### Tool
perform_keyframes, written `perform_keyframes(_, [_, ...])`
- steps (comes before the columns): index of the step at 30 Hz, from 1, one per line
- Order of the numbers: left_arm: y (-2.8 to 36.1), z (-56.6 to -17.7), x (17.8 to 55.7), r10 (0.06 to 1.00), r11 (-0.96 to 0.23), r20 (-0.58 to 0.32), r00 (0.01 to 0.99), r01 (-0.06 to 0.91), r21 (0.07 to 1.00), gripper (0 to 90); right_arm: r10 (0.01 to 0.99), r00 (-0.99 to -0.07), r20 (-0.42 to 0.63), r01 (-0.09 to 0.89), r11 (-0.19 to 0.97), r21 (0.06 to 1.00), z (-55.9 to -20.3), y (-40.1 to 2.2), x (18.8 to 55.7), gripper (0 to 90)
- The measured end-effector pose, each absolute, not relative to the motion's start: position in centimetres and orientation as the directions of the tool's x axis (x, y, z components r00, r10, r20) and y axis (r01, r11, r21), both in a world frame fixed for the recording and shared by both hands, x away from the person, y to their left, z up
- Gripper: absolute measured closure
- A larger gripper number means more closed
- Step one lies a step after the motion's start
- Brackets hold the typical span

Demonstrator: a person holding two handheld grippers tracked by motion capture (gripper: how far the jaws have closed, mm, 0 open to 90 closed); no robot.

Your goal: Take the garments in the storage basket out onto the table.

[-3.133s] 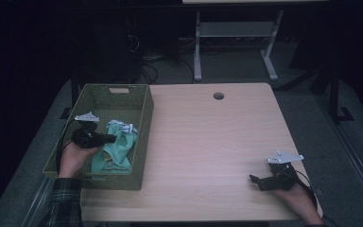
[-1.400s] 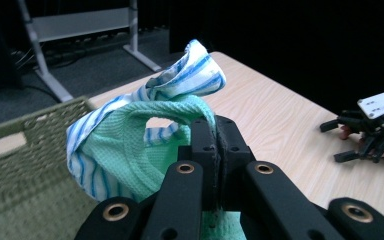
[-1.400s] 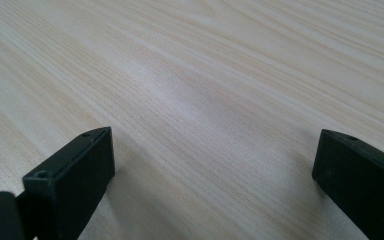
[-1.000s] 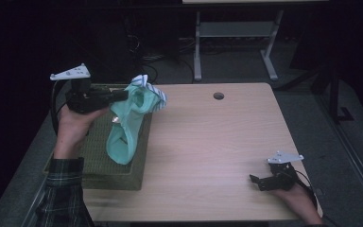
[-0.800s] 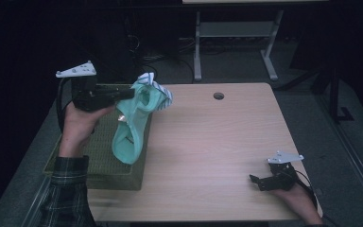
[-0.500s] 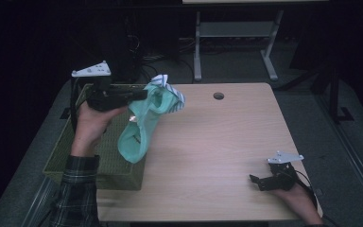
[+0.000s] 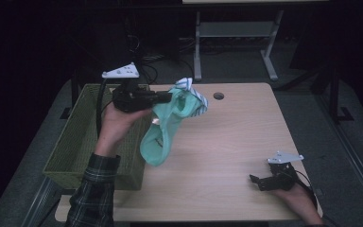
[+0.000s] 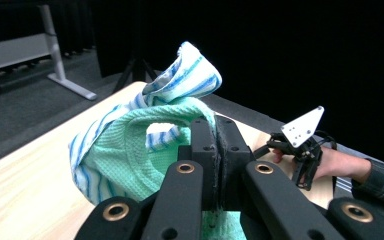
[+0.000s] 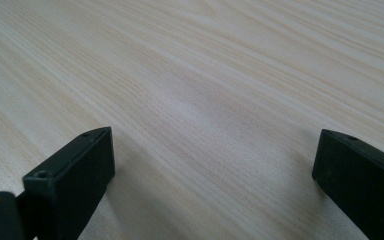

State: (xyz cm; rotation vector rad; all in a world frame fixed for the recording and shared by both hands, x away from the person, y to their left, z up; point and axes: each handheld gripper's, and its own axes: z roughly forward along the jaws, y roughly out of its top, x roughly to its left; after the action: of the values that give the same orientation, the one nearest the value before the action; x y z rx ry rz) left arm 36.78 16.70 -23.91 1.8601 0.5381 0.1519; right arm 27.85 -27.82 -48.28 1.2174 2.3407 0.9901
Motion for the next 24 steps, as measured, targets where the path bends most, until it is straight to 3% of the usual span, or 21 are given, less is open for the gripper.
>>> perform_keyframes(24, [9.2,-30.2,36.7,0.394,-0.315,-0.214,0.894,0.351,0.882,87.9,0.812,-0.583,0.033,0.589,0.395,0.705,-48.3,-27.8,27.8,3.1])
